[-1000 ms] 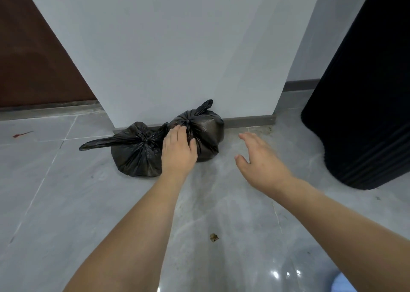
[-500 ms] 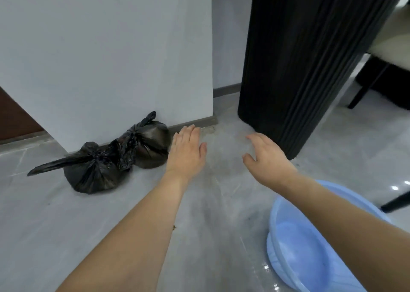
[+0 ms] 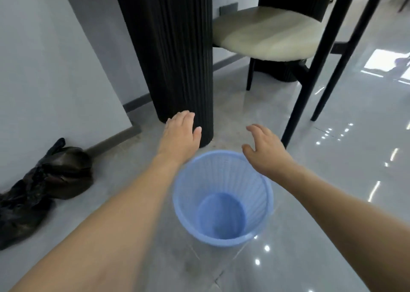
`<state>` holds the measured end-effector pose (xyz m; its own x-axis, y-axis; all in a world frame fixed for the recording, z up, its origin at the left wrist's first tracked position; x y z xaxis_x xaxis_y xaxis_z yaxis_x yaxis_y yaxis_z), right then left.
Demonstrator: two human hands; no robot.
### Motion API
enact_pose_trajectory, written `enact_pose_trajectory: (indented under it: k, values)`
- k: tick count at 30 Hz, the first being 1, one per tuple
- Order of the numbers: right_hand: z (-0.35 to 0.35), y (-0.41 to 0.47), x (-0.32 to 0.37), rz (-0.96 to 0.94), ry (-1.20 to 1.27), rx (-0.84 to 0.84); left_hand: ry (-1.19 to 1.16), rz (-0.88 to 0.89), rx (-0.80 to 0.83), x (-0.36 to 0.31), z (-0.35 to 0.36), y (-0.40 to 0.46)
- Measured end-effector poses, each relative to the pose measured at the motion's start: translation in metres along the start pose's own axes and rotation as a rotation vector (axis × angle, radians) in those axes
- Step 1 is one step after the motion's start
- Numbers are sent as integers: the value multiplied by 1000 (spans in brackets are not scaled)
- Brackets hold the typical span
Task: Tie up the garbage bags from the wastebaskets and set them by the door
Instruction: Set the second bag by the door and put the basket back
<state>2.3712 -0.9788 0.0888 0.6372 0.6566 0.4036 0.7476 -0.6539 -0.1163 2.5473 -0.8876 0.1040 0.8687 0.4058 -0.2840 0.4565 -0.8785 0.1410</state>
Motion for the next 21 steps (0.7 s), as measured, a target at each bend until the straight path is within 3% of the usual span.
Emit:
enact_pose_trajectory:
  k: [10,17,21]
  values:
    - [-49,-96,-173,313,92,-117,-33,307,170,-194,83,30]
    - [-85,-220,-305,653,159,-202,-40,582,337,-385,150,12]
    - [-126,-307,-344,850,213,-215,-26,779,423,-500,145,-26]
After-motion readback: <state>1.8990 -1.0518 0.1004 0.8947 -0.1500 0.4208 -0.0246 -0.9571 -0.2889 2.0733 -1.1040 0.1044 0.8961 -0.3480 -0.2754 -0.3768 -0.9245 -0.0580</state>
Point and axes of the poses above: each hand's wrist, its own y-axis towards the middle knuckle, its own z-axis out of the palm, x = y × z, the point moved 10 cm from there along y, towards the middle knuckle, and after that the axes turned 11 degrees about x, right-handed, at the moved point
